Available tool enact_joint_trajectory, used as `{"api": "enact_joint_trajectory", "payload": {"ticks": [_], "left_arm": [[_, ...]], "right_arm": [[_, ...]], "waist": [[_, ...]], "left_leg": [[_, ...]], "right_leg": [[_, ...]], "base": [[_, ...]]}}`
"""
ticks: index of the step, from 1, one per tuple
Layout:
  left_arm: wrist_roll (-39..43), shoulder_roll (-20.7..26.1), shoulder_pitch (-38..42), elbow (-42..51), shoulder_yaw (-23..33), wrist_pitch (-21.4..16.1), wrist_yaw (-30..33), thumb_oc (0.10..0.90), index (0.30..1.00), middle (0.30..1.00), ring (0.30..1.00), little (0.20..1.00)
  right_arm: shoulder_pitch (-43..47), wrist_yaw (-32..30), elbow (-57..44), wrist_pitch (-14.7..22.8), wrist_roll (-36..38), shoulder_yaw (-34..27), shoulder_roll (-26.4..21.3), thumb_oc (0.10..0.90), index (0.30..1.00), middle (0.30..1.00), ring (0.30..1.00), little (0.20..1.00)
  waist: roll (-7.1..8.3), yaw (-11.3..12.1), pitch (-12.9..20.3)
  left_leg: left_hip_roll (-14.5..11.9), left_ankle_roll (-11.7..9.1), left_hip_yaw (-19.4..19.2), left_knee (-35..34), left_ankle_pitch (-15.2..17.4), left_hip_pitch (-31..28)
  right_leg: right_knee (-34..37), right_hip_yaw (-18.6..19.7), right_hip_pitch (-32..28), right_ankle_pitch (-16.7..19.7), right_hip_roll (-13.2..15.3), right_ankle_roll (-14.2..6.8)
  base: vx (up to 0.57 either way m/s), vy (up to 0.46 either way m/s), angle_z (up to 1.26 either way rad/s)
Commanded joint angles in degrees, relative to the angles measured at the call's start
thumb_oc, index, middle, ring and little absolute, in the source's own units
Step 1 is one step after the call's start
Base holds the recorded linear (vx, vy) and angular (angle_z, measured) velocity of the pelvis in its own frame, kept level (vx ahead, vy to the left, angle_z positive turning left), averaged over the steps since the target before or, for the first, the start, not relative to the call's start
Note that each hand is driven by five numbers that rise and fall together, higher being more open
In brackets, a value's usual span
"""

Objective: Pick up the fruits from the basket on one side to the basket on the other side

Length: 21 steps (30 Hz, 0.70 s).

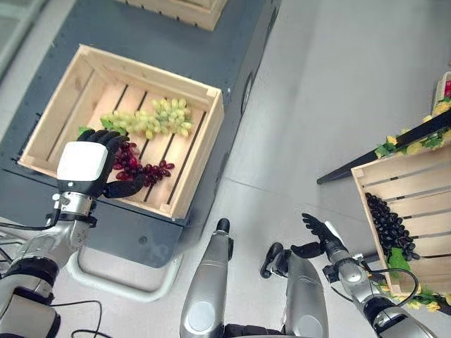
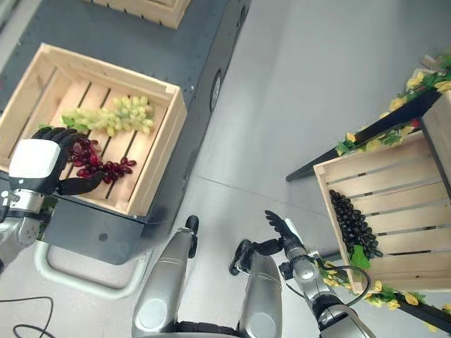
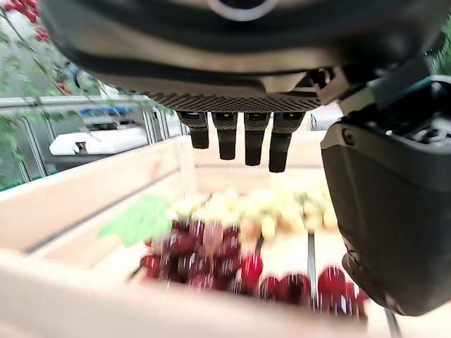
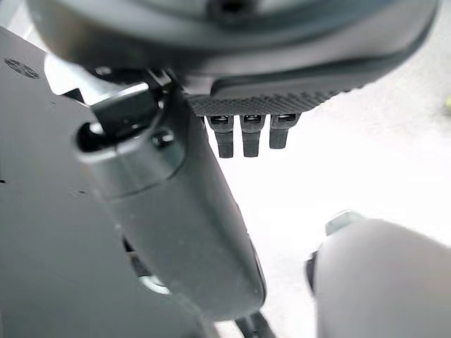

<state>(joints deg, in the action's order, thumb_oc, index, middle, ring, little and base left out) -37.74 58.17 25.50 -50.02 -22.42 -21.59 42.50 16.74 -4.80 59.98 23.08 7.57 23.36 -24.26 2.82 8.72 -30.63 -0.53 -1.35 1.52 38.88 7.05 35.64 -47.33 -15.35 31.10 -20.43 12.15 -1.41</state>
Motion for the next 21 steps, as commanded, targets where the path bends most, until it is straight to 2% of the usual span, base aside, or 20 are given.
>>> {"api": "enact_joint_trajectory", "payload": {"ticks": [1,10,15,21], "left_arm": [[-0.9,8.6,3.2,3.1,2.9,-0.2,2.3,0.8,0.9,0.9,0.9,0.9],[-2.9,10.9,5.5,3.9,-0.9,-0.3,-1.1,0.8,0.9,0.9,0.9,0.9],[-3.5,11.9,5.9,4.6,-1.4,2.1,-2.1,0.8,0.9,0.9,0.9,0.9],[-5.4,14.1,10.4,5.8,-5.1,3.2,-8.4,0.8,0.9,0.9,0.9,0.9]], "right_arm": [[-2.3,2.2,-3.4,5.5,2.7,-0.6,-4.1,0.8,0.9,0.9,0.9,0.9],[-1.7,3.1,-4.6,5.9,4.1,-0.9,-5.1,0.8,0.9,0.9,0.9,0.9],[-1.5,4.1,-6.1,5.8,5.4,-0.5,-5.2,0.8,0.9,0.9,0.9,0.9],[-0.8,4.1,-6.2,5.3,6.3,0.0,-5.2,0.8,0.9,0.9,0.9,0.9]], "waist": [[0.46,-0.2,0.8],[0.84,0.0,0.8],[1.03,0.1,0.8],[1.49,0.0,0.8]], "left_leg": [[1.6,3.9,-3.2,0.4,4.5,-1.2],[1.9,3.9,-2.6,2.5,4.9,2.6],[1.6,3.6,-2.4,2.9,4.7,3.9],[1.2,3.4,-2.0,3.5,4.6,5.9]], "right_leg": [[2.0,-2.6,-3.2,2.5,-3.2,3.6],[-0.5,-2.9,0.5,1.9,-3.1,3.6],[-0.8,-3.1,1.7,2.1,-3.0,3.5],[-1.5,-3.3,3.4,2.2,-3.0,3.4]], "base": [[0.0,0.026,0.08],[0.01,0.017,0.04],[0.0,0.0,0.0],[0.0,-0.002,0.03]]}}
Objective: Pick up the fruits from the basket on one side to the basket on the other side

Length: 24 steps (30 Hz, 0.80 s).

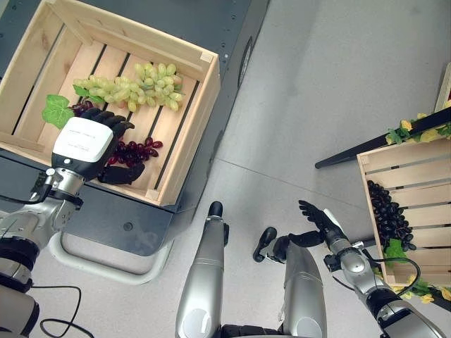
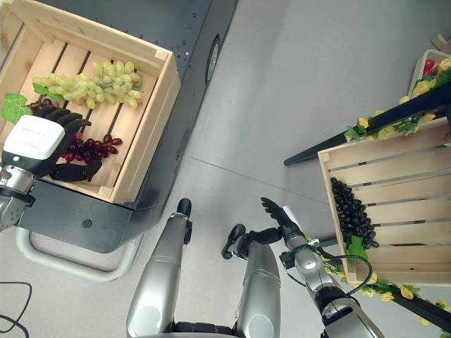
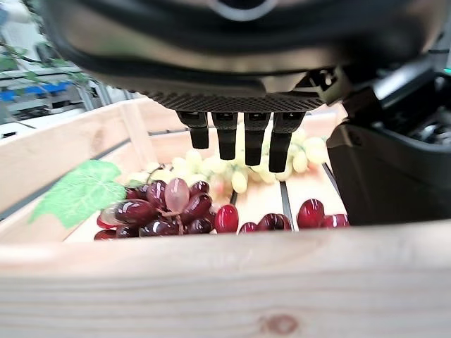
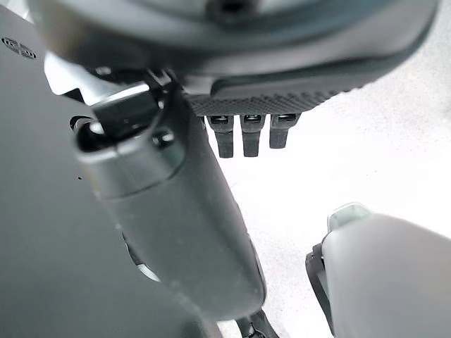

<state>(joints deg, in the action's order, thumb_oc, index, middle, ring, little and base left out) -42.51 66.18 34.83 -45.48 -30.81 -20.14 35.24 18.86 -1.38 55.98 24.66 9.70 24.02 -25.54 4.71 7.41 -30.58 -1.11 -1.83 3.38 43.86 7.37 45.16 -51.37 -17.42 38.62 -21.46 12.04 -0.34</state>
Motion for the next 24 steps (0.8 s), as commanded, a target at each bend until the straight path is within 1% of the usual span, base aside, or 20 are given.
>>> {"api": "enact_joint_trajectory", "payload": {"ticks": [1,2,3,5,6,7,9,11,13,14,16,18,19,20,23,24], "left_arm": [[-1.0,6.8,2.5,2.1,1.8,2.5,-4.1,0.8,0.9,0.9,0.9,0.9],[-0.8,7.4,4.4,2.9,-0.1,3.3,-7.4,0.8,0.9,0.9,0.9,0.9],[-0.8,7.4,4.6,2.9,-0.3,3.3,-7.5,0.8,0.9,0.9,0.9,0.9],[-0.5,8.7,7.5,4.8,-3.4,5.1,-13.9,0.8,0.9,0.9,0.9,0.9],[-0.4,8.8,8.0,4.9,-3.8,5.3,-14.5,0.8,0.9,0.9,0.9,0.9],[0.4,9.8,10.2,6.3,-6.0,7.2,-19.9,0.8,0.9,0.9,0.9,0.9],[-0.2,10.4,11.4,7.4,-7.5,8.1,-23.3,0.8,0.9,0.9,0.9,0.9],[-0.6,11.1,13.2,9.0,-9.3,9.8,-27.7,0.8,0.9,0.9,0.9,0.9],[-1.2,11.3,14.6,9.7,-10.5,10.7,-30.2,0.8,0.9,0.9,0.9,0.9],[-1.4,11.5,15.7,10.0,-11.5,11.8,-31.5,0.8,0.9,0.9,0.9,0.9],[-3.0,11.7,18.3,10.3,-13.7,14.7,-34.8,0.8,0.9,0.9,0.9,0.9],[-4.3,11.9,19.8,10.4,-14.9,16.9,-36.8,0.8,0.9,0.9,0.9,0.9],[-5.4,12.0,20.7,10.6,-15.8,18.8,-37.9,0.8,0.9,0.9,0.9,0.9],[-5.8,12.0,20.9,10.6,-15.9,19.6,-38.2,0.8,0.9,0.9,0.9,0.9],[-8.3,11.9,22.0,10.6,-16.5,23.8,-39.7,0.8,0.9,0.9,0.9,0.9],[-9.8,11.6,22.7,10.1,-16.8,25.9,-40.1,0.8,0.9,0.9,0.9,0.9]], "right_arm": [[-2.9,0.6,-2.1,3.7,4.3,-0.8,-3.9,0.8,0.9,0.9,0.9,0.9],[-2.8,0.6,-1.8,3.8,4.5,-0.9,-4.0,0.8,0.9,0.9,0.9,0.9],[-2.8,0.6,-1.8,3.8,4.5,-1.0,-4.0,0.8,0.9,0.9,0.9,0.9],[-2.5,0.9,-1.1,3.9,5.2,-1.1,-4.4,0.8,0.9,0.9,0.9,0.9],[-2.5,0.9,-1.0,4.0,5.2,-1.2,-4.4,0.8,0.9,0.9,0.9,0.9],[-2.5,0.9,-0.9,4.2,5.4,-1.2,-4.6,0.8,0.9,0.9,0.9,0.9],[-2.5,1.0,-0.8,4.4,6.0,-1.4,-4.9,0.8,0.9,0.9,0.9,0.9],[-2.6,1.0,-0.8,4.6,6.4,-1.6,-5.0,0.8,0.9,0.9,0.9,0.9],[-2.5,1.2,-0.5,4.8,6.6,-1.9,-5.2,0.8,0.9,0.9,0.9,0.9],[-2.6,1.1,-0.4,5.0,6.8,-1.8,-5.2,0.8,0.9,0.9,0.9,0.9],[-2.8,1.2,-0.3,5.3,7.3,-1.9,-5.1,0.8,0.9,0.9,0.9,0.9],[-2.7,1.3,-0.2,5.7,8.1,-1.9,-5.1,0.8,0.9,0.9,0.9,0.9],[-2.8,1.4,-0.3,5.7,8.6,-2.1,-5.1,0.8,0.9,0.9,0.9,0.9],[-2.8,1.5,-0.4,5.7,8.7,-2.2,-5.1,0.8,0.9,0.9,0.9,0.9],[-3.0,1.5,-0.2,6.1,9.1,-2.1,-4.8,0.8,0.9,0.9,0.9,0.9],[-3.1,1.6,-0.3,6.3,9.4,-2.0,-4.7,0.8,0.9,0.9,0.9,0.9]], "waist": [[-0.37,1.2,0.8],[-0.38,1.1,0.8],[-0.38,1.1,0.8],[-0.5,0.9,0.8],[-0.49,0.9,0.8],[-0.55,0.8,0.8],[-0.56,0.8,0.8],[-0.51,0.7,0.8],[-0.48,0.5,0.8],[-0.43,0.5,0.8],[-0.2,0.3,0.8],[-0.03,0.2,0.8],[0.14,0.2,0.8],[0.2,0.2,0.8],[0.61,0.1,0.8],[0.84,0.0,0.8]], "left_leg": [[1.8,3.9,-3.8,-1.5,4.3,-3.3],[1.7,3.9,-3.7,-1.4,4.3,-2.9],[1.7,3.9,-3.7,-1.4,4.3,-2.9],[1.8,3.9,-3.7,-1.5,4.3,-2.2],[1.8,4.0,-3.7,-1.5,4.3,-2.2],[1.7,4.0,-3.8,-1.4,4.2,-1.7],[1.7,3.9,-3.8,-1.6,4.2,-1.4],[1.6,3.9,-3.8,-1.6,4.2,-1.1],[1.6,3.8,-3.9,-1.6,4.2,-0.8],[1.5,3.8,-3.8,-1.7,4.1,-0.5],[1.4,3.8,-3.7,-1.7,4.1,-0.1],[1.3,3.8,-3.6,-1.9,4.0,0.0],[1.3,3.7,-3.5,-1.9,4.0,0.3],[1.3,3.7,-3.5,-1.9,4.0,0.3],[1.1,3.6,-3.4,-2.4,3.7,0.5],[1.1,3.5,-3.2,-2.3,3.7,1.0]], "right_leg": [[2.6,-1.3,-3.8,3.3,-2.9,2.3],[2.5,-1.3,-3.4,3.5,-2.9,2.2],[2.5,-1.3,-3.4,3.5,-2.9,2.2],[2.7,-1.3,-2.8,3.7,-3.0,2.1],[2.7,-1.3,-2.7,3.7,-3.0,2.1],[2.7,-1.3,-2.1,3.9,-3.0,2.0],[2.8,-1.3,-1.8,4.1,-3.0,1.8],[2.8,-1.3,-1.3,4.2,-3.0,1.7],[2.9,-1.2,-1.1,4.3,-3.1,1.6],[2.9,-1.2,-0.7,4.4,-3.1,1.5],[2.8,-1.2,-0.1,4.5,-3.2,1.4],[3.0,-1.3,0.0,4.7,-3.2,1.2],[3.0,-1.4,0.3,4.8,-3.3,1.2],[3.1,-1.4,0.3,4.8,-3.3,1.2],[3.5,-1.5,0.6,5.1,-3.5,1.1],[3.4,-1.5,1.1,5.2,-3.6,1.0]], "base": [[0.0,-0.004,0.06],[0.0,-0.003,0.05],[0.0,-0.001,0.06],[0.0,-0.002,0.02],[0.0,0.0,0.0],[0.0,0.0,0.0],[0.0,0.0,0.0],[0.0,0.0,0.0],[0.0,0.0,0.0],[0.0,0.0,0.0],[0.0,0.0,0.0],[0.0,0.0,0.0],[0.0,0.0,0.0],[0.0,0.0,0.0],[0.0,0.0,0.0],[0.0,0.0,0.0]]}}
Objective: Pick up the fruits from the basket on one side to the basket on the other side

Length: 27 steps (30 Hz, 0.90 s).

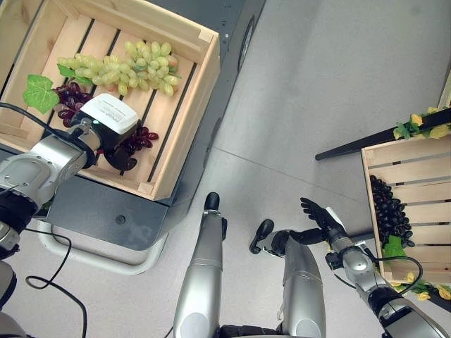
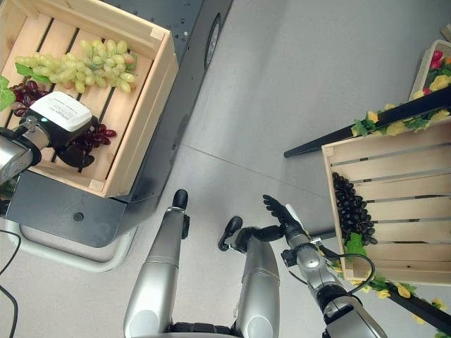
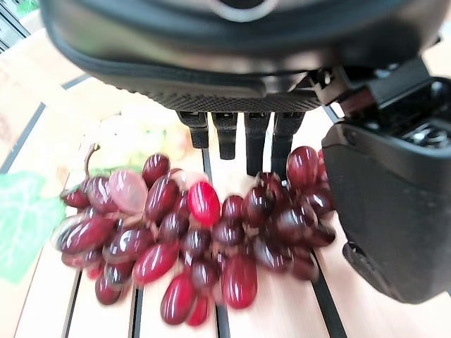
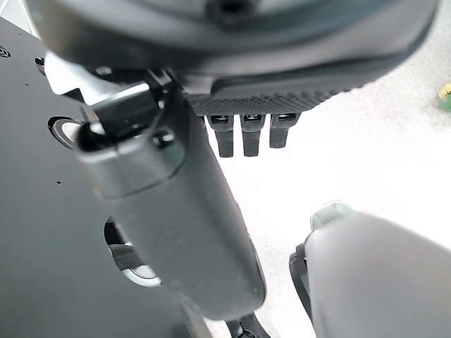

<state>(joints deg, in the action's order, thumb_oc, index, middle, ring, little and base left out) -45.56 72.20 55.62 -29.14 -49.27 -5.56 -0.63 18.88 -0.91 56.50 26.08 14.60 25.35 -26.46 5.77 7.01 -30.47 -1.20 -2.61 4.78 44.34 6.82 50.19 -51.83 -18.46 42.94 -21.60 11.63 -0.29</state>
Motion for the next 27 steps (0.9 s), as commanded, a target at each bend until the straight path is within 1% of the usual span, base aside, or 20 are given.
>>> {"api": "enact_joint_trajectory", "payload": {"ticks": [1,6,7,10,13,14,15,16,17,19,23,27], "left_arm": [[-7.5,5.5,2.2,-6.5,1.5,12.1,-4.6,0.8,0.9,0.9,0.9,0.9],[-12.8,3.7,3.2,-9.8,1.1,16.3,-6.7,0.8,0.9,0.9,0.9,0.9],[-13.2,3.5,3.1,-10.0,1.2,16.5,-7.0,0.8,0.9,0.9,0.9,0.9],[-14.7,2.9,2.3,-10.5,2.1,19.8,-9.1,0.8,0.9,0.9,0.9,0.9],[-15.4,1.5,1.7,-12.6,2.9,21.8,-9.9,0.8,0.9,0.9,0.9,0.9],[-15.2,1.3,1.5,-13.2,3.1,21.4,-9.2,0.538,0.507,0.507,0.507,0.507],[-15.0,0.8,0.9,-13.7,3.6,21.1,-8.4,0.538,0.507,0.507,0.507,0.507],[-15.2,0.6,0.7,-14.3,3.9,20.8,-8.2,0.4,0.3,0.3,0.3,0.3],[-15.4,0.6,0.6,-14.4,4.0,20.7,-8.2,0.4,0.3,0.3,0.3,0.3],[-15.4,-0.3,0.2,-16.0,4.5,19.2,-6.9,0.4,0.3,0.3,0.3,0.3],[-15.6,-1.2,0.6,-18.2,4.2,18.3,-4.4,0.4,0.3,0.3,0.3,0.3],[-14.9,-1.0,0.5,-18.5,4.6,15.8,0.3,0.4,0.3,0.3,0.3,0.3]], "right_arm": [[-3.2,1.1,-0.8,4.9,4.5,-3.2,-3.7,0.8,0.9,0.9,0.9,0.9],[-3.0,1.0,0.1,5.7,5.4,-2.8,-2.7,0.8,0.9,0.9,0.9,0.9],[-3.0,1.0,0.1,5.8,5.4,-2.8,-2.6,0.8,0.9,0.9,0.9,0.9],[-3.0,0.6,-0.3,5.7,5.2,-2.7,-2.1,0.8,0.9,0.9,0.9,0.9],[-2.7,-0.4,-0.8,5.4,5.5,-2.4,-1.8,0.8,0.9,0.9,0.9,0.9],[-2.6,-0.3,-0.8,5.3,5.5,-2.4,-1.8,0.8,0.9,0.9,0.9,0.9],[-2.5,-0.5,-0.9,5.2,5.5,-2.3,-1.7,0.8,0.9,0.9,0.9,0.9],[-2.5,-0.6,-0.8,5.2,5.4,-2.3,-1.5,0.8,0.9,0.9,0.9,0.9],[-2.5,-0.6,-0.8,5.2,5.4,-2.3,-1.5,0.8,0.9,0.9,0.9,0.9],[-2.4,-0.8,-0.9,5.0,5.2,-2.2,-1.4,0.8,0.9,0.9,0.9,0.9],[-2.3,-1.4,-0.4,5.2,4.4,-2.3,-1.2,0.8,0.9,0.9,0.9,0.9],[-2.3,-2.0,-1.0,5.0,3.9,-2.2,-1.3,0.8,0.9,0.9,0.9,0.9]], "waist": [[-0.17,0.4,0.7],[0.33,0.5,0.7],[0.35,0.5,0.7],[0.59,0.6,0.7],[0.77,0.6,0.7],[0.81,0.6,0.7],[0.89,0.6,0.7],[0.98,0.6,0.7],[1.01,0.6,0.7],[1.04,0.4,0.7],[0.78,0.1,0.7],[0.41,-0.1,0.7]], "left_leg": [[1.1,4.3,-4.6,-2.8,4.2,-4.0],[1.2,4.4,-4.2,-3.0,4.2,-3.6],[1.2,4.4,-4.2,-3.0,4.2,-3.6],[1.2,4.4,-4.2,-3.7,4.1,-4.0],[1.3,4.5,-4.0,-4.0,4.1,-4.2],[1.3,4.5,-4.0,-4.2,4.1,-4.2],[1.3,4.5,-4.0,-4.2,4.1,-4.3],[1.3,4.5,-4.0,-4.5,4.0,-4.5],[1.3,4.5,-4.0,-4.6,4.0,-4.6],[1.2,4.5,-4.0,-5.2,3.9,-5.1],[1.3,4.6,-4.1,-5.8,3.9,-5.7],[1.2,4.5,-4.5,-7.1,3.6,-7.0]], "right_leg": [[3.9,-0.5,-3.2,5.4,-3.2,0.9],[4.1,-0.9,-2.9,5.7,-3.1,0.8],[4.1,-0.9,-2.9,5.7,-3.1,0.8],[4.7,-1.1,-3.2,6.0,-3.2,0.7],[5.0,-1.1,-3.3,6.1,-3.2,0.6],[5.2,-1.1,-3.4,6.2,-3.2,0.6],[5.2,-1.2,-3.4,6.3,-3.2,0.5],[5.5,-1.2,-3.7,6.4,-3.3,0.5],[5.6,-1.2,-3.7,6.4,-3.4,0.4],[6.0,-1.1,-4.0,6.5,-3.4,0.4],[6.4,-0.8,-4.2,6.6,-3.4,0.4],[7.5,-0.7,-5.0,6.9,-3.4,0.3]], "base": [[0.0,0.0,0.0],[0.0,-0.013,0.04],[0.0,0.0,0.0],[0.0,-0.004,-0.01],[0.0,0.0,0.0],[0.0,0.0,0.0],[0.0,0.0,0.0],[0.0,0.0,0.0],[0.0,0.0,0.0],[0.0,0.0,0.0],[0.0,0.0,0.0],[0.0,0.0,0.0]]}}
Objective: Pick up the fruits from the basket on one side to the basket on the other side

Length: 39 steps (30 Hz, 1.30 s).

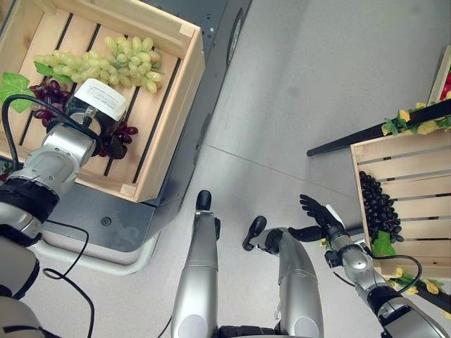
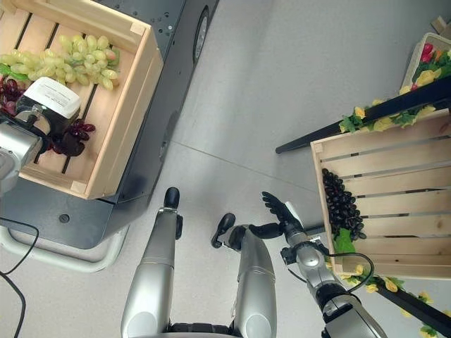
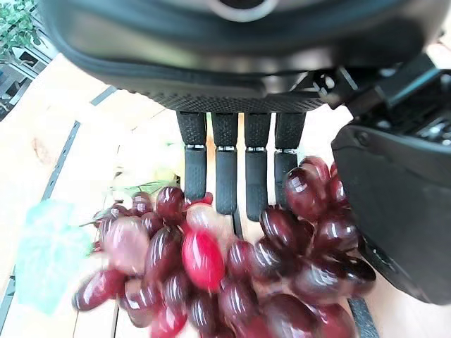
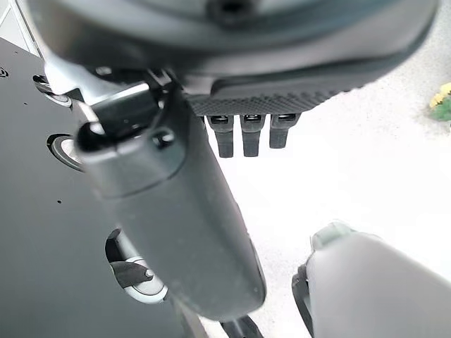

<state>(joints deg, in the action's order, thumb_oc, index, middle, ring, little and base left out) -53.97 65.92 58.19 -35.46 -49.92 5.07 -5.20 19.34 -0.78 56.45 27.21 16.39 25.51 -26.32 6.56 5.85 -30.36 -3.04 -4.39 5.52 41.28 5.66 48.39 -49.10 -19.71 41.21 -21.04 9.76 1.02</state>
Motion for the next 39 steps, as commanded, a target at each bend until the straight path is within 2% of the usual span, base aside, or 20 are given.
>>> {"api": "enact_joint_trajectory", "payload": {"ticks": [1,8,9,10,12,15,16,17,18,19,21,23,24,25,27,28,29,30,33,39], "left_arm": [[-6.2,5.4,-2.1,-12.2,5.3,4.7,5.7,0.4,0.3,0.3,0.3,0.3],[0.1,6.5,-3.9,-11.6,7.7,1.8,13.4,0.4,0.3,0.3,0.3,0.3],[11.5,6.5,-5.2,-11.8,9.5,3.3,17.8,0.4,0.3,0.3,0.3,0.3],[14.0,6.5,-5.3,-11.9,10.0,3.2,18.9,0.4,0.3,0.3,0.3,0.3],[32.6,4.7,-9.7,-14.8,17.8,1.6,25.6,0.4,0.3,0.3,0.3,0.3],[45.2,1.5,-16.0,-17.6,29.2,-4.5,30.4,0.4,0.3,0.3,0.3,0.3],[46.2,0.4,-17.5,-18.3,32.5,-6.0,30.7,0.4,0.3,0.3,0.3,0.3],[53.2,-1.6,-20.2,-19.0,38.4,-9.1,30.7,0.4,0.3,0.3,0.3,0.3],[53.9,-2.2,-20.7,-19.2,39.9,-9.5,30.3,0.4,0.3,0.3,0.3,0.3],[60.4,-4.2,-21.9,-19.5,44.5,-11.5,28.7,0.4,0.3,0.3,0.3,0.3],[64.8,-5.8,-22.7,-19.6,47.2,-12.6,27.6,0.4,0.3,0.3,0.3,0.3],[74.3,-7.8,-23.4,-19.7,50.7,-14.4,25.5,0.4,0.3,0.3,0.3,0.3],[82.8,-9.2,-23.9,-19.6,52.6,-15.9,24.6,0.4,0.3,0.3,0.3,0.3],[82.9,-9.4,-24.1,-19.6,53.0,-15.8,24.2,0.4,0.3,0.3,0.3,0.3],[93.9,-12.1,-25.1,-19.5,56.0,-17.6,22.3,0.4,0.3,0.3,0.3,0.3],[93.9,-12.1,-25.2,-19.5,56.1,-17.6,22.3,0.4,0.3,0.3,0.3,0.3],[98.6,-13.7,-26.0,-19.0,57.5,-18.5,21.6,0.4,0.3,0.3,0.3,0.3],[98.6,-13.7,-26.0,-19.0,57.6,-18.5,21.6,0.4,0.3,0.3,0.3,0.3],[107.1,-16.1,-26.9,-18.8,59.5,-20.7,19.6,0.4,0.3,0.3,0.3,0.3],[117.3,-17.8,-28.0,-18.1,61.6,-21.0,16.9,0.4,0.3,0.3,0.3,0.3]], "right_arm": [[-2.8,-2.1,-0.9,3.9,2.0,-2.5,-1.4,0.8,0.9,0.9,0.9,0.9],[-3.3,-2.1,-1.0,4.3,1.9,-3.0,-1.4,0.8,0.9,0.9,0.9,0.9],[-3.6,-2.3,-1.4,4.1,1.7,-3.0,-1.3,0.8,0.9,0.9,0.9,0.9],[-3.5,-2.3,-1.4,4.1,1.8,-3.1,-1.3,0.8,0.9,0.9,0.9,0.9],[-4.6,-2.4,-2.2,4.2,1.9,-3.7,-0.5,0.8,0.9,0.9,0.9,0.9],[-5.6,-3.2,-3.7,3.7,1.6,-3.7,0.6,0.8,0.9,0.9,0.9,0.9],[-5.9,-3.5,-4.3,3.3,1.5,-3.6,0.9,0.8,0.9,0.9,0.9,0.9],[-6.4,-4.3,-5.6,2.5,1.3,-3.3,1.5,0.8,0.9,0.9,0.9,0.9],[-6.6,-4.6,-5.9,2.2,1.1,-3.2,1.7,0.8,0.9,0.9,0.9,0.9],[-7.2,-5.3,-7.2,1.4,0.5,-3.0,2.5,0.8,0.9,0.9,0.9,0.9],[-7.6,-5.7,-8.0,0.9,0.1,-2.9,3.0,0.8,0.9,0.9,0.9,0.9],[-8.1,-6.2,-9.0,0.3,-0.4,-2.9,3.8,0.8,0.9,0.9,0.9,0.9],[-8.2,-6.6,-9.4,0.0,-0.7,-2.9,4.2,0.8,0.9,0.9,0.9,0.9],[-8.2,-6.6,-9.5,-0.1,-0.8,-2.8,4.2,0.8,0.9,0.9,0.9,0.9],[-8.2,-7.0,-9.5,-0.2,-1.0,-2.8,5.2,0.8,0.9,0.9,0.9,0.9],[-8.2,-7.0,-9.6,-0.2,-1.1,-2.8,5.2,0.8,0.9,0.9,0.9,0.9],[-8.1,-7.3,-10.0,-0.6,-1.2,-2.8,5.6,0.8,0.9,0.9,0.9,0.9],[-8.1,-7.3,-10.0,-0.6,-1.2,-2.8,5.6,0.8,0.9,0.9,0.9,0.9],[-8.2,-8.0,-10.5,-1.9,-1.3,-2.5,6.2,0.8,0.9,0.9,0.9,0.9],[-9.3,-8.9,-11.2,-3.4,-2.0,-2.3,6.7,0.8,0.9,0.9,0.9,0.9]], "waist": [[-0.5,1.1,0.6],[-1.41,1.4,0.6],[-1.62,1.6,0.6],[-1.64,1.6,0.6],[-1.51,2.2,0.6],[-1.2,2.4,0.6],[-1.08,2.6,0.6],[-0.82,2.6,0.6],[-0.78,2.6,0.6],[-0.52,2.5,0.6],[-0.44,2.4,0.6],[-0.41,2.3,0.6],[-0.42,2.3,0.6],[-0.44,2.3,0.6],[-0.57,2.2,0.6],[-0.59,2.2,0.6],[-0.76,2.2,0.6],[-0.78,2.2,0.6],[-1.15,1.8,1.5],[-1.78,1.1,3.6]], "left_leg": [[3.1,6.3,-5.3,-4.1,4.7,-5.3],[3.4,6.3,-5.4,-5.1,4.7,-7.5],[3.6,6.3,-5.6,-5.3,4.9,-8.7],[3.6,6.3,-5.5,-5.3,4.8,-8.5],[4.0,6.3,-5.4,-5.4,5.2,-10.2],[4.2,6.5,-5.3,-5.6,5.3,-11.6],[4.2,6.5,-5.3,-5.6,5.3,-11.9],[4.2,6.5,-5.3,-6.2,5.2,-13.1],[4.3,6.4,-5.3,-6.5,5.2,-13.5],[4.3,6.4,-5.3,-7.6,5.0,-15.3],[4.4,6.4,-5.4,-8.4,5.0,-16.8],[4.4,6.5,-5.7,-10.5,4.7,-19.7],[4.5,6.6,-5.8,-11.8,4.5,-21.4],[4.5,6.6,-5.8,-12.0,4.4,-21.7],[4.7,6.7,-5.8,-14.4,4.0,-25.2],[4.7,6.7,-5.8,-14.5,4.0,-25.3],[4.9,6.6,-5.7,-16.3,3.6,-27.7],[4.9,6.6,-5.7,-16.4,3.6,-27.8],[5.1,6.7,-5.6,-19.1,2.9,-31.0],[5.3,6.8,-6.0,-21.2,3.0,-33.9]], "right_leg": [[4.8,0.6,-3.3,6.3,-1.6,-1.0],[5.4,0.8,-5.0,6.1,-1.2,-0.9],[5.8,0.9,-6.0,6.0,-1.2,-1.0],[5.8,0.8,-5.9,6.1,-1.1,-0.9],[6.3,0.6,-7.7,5.9,-1.0,-1.0],[6.8,0.4,-9.1,5.7,-1.1,-0.8],[6.8,0.4,-9.4,5.6,-1.1,-0.8],[7.3,0.4,-10.6,5.5,-1.2,-0.7],[7.4,0.4,-10.9,5.5,-1.2,-0.7],[8.3,0.5,-12.5,5.4,-1.2,-0.7],[9.1,0.7,-13.7,5.5,-1.2,-0.7],[11.0,1.0,-16.0,5.8,-1.3,-1.0],[12.3,1.2,-17.4,6.2,-1.3,-1.2],[12.6,1.2,-17.7,6.3,-1.3,-1.3],[15.6,1.6,-20.9,7.3,-1.5,-2.0],[15.7,1.6,-20.9,7.3,-1.6,-2.0],[17.6,1.9,-22.9,8.0,-1.7,-2.3],[17.7,1.9,-23.0,8.1,-1.7,-2.3],[20.9,2.4,-25.7,9.2,-1.9,-2.8],[24.1,2.7,-28.4,10.4,-2.0,-3.6]], "base": [[0.0,0.0,0.0],[0.0,0.0,0.0],[0.0,0.0,0.0],[0.0,0.0,0.0],[0.02,-0.047,-0.01],[0.01,-0.042,0.01],[0.0,-0.043,0.02],[0.0,-0.031,0.02],[0.01,-0.042,0.02],[0.0,0.0,0.0],[0.0,0.0,0.0],[0.0,0.0,0.0],[0.0,0.0,0.0],[0.0,0.0,0.0],[0.01,-0.022,-0.04],[0.02,-0.022,-0.05],[0.01,-0.013,-0.03],[0.03,-0.02,-0.06],[0.04,-0.005,-0.08],[0.02,0.002,-0.04]]}}
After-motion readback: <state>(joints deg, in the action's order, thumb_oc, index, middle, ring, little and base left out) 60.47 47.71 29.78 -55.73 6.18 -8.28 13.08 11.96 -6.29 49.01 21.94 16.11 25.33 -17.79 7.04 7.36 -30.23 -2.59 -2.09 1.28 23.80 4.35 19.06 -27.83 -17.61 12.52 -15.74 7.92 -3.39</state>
